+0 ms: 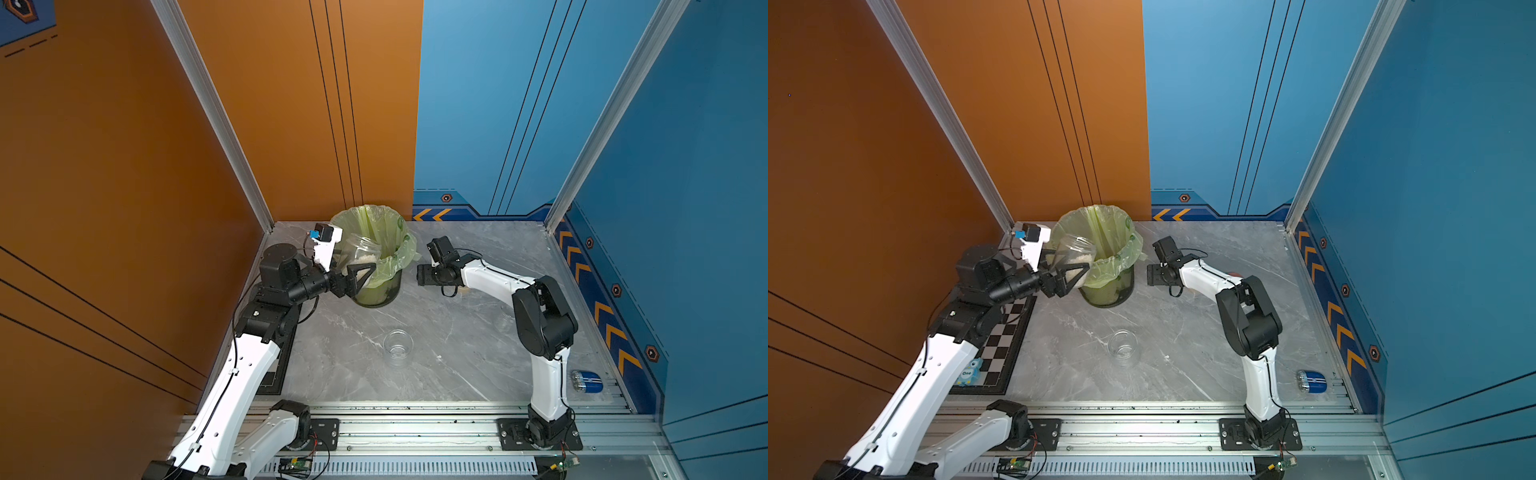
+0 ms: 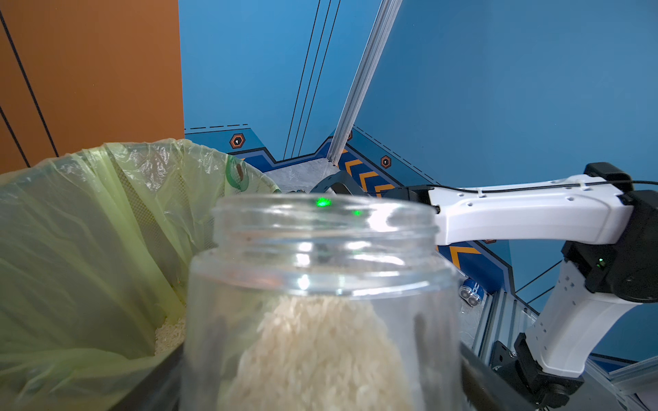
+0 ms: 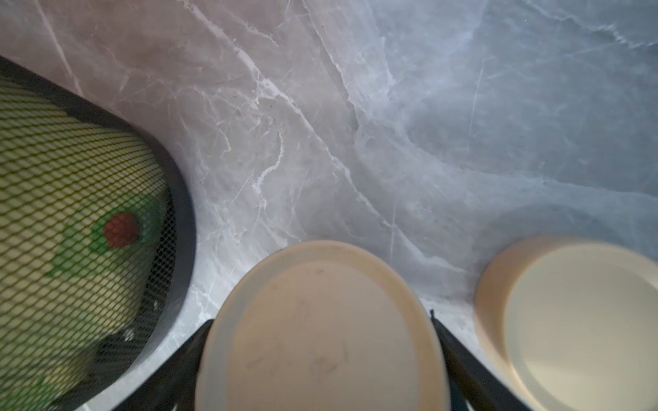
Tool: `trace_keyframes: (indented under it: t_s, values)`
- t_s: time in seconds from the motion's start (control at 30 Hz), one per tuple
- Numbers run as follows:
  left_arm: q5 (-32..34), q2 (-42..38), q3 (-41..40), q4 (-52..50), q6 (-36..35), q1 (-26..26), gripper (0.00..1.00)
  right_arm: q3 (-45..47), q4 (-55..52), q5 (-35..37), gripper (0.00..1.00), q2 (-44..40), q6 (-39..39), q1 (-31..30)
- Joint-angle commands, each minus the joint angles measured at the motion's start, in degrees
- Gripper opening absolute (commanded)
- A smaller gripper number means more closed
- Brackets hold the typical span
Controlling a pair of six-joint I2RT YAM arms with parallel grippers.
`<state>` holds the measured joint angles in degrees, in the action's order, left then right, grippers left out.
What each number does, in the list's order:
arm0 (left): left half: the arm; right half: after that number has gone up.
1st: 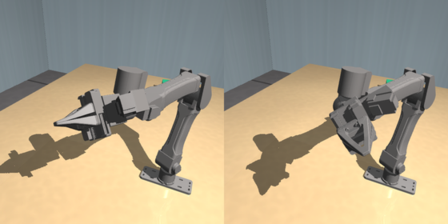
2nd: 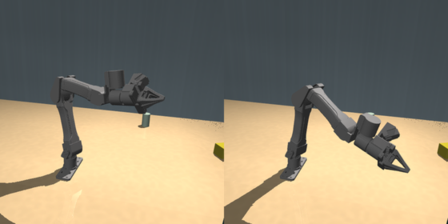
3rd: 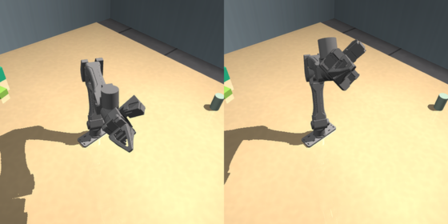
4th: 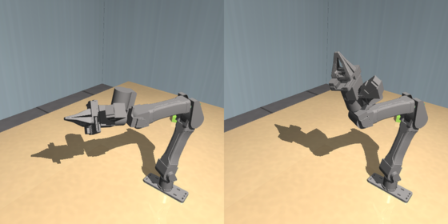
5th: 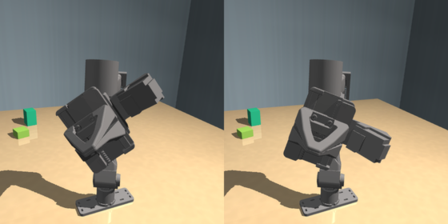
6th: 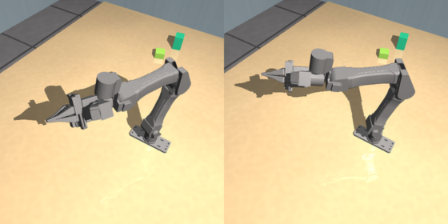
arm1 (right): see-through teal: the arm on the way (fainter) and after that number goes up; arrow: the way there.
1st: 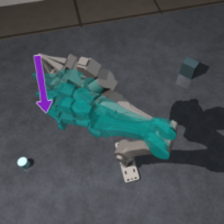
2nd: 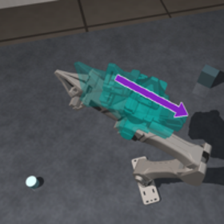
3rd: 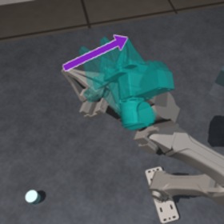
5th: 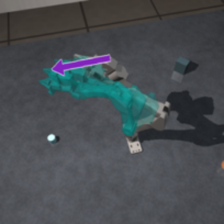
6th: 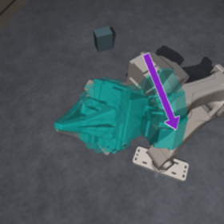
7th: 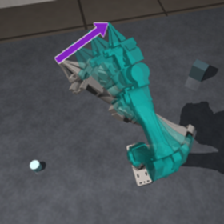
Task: Empty moldy rice from jars
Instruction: Place the lid at the center of the board.
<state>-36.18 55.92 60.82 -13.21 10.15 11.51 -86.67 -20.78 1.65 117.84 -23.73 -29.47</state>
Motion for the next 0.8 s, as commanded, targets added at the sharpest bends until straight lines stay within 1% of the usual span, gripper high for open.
trace_keyframes:
  t_s: [0.0, 0.07, 0.3, 0.37, 0.43, 0.67, 0.77]
  values:
    - [0.5, -1.7, 3.4, 2.9, -0.2, -0.7, 0.00, -3.5, -3.9, 4.3, 0.55, 3.4, 1.4, -0.3]
    - [1.0, -2.0, 3.4, 1.2, -0.2, -0.7, 0.00, -4.8, -4.5, 4.5, 0.58, 4.9, 2.0, -0.3]
    - [2.4, -2.6, 3.8, 0.2, -0.1, -0.7, 0.00, -8.7, -7.7, 4.3, 0.65, 9.6, 2.5, -0.1]
    - [2.8, -2.8, 3.8, 0.1, 0.0, -0.8, 0.00, -9.5, -8.6, 3.9, 0.70, 10.6, 2.4, -0.1]
    - [3.2, -2.9, 3.9, 0.0, 0.4, -0.8, 0.00, -9.7, -9.2, 3.7, 0.72, 11.0, 2.2, -0.2]
    - [3.5, -2.7, 4.7, -0.7, 0.6, -0.9, 0.00, -9.8, -10.6, 2.7, 0.86, 9.9, 2.1, -0.2]
    - [3.9, -2.7, 4.5, -0.7, 0.5, -0.9, 0.00, -9.8, -10.9, 1.7, 0.89, 8.9, 2.1, 0.0]
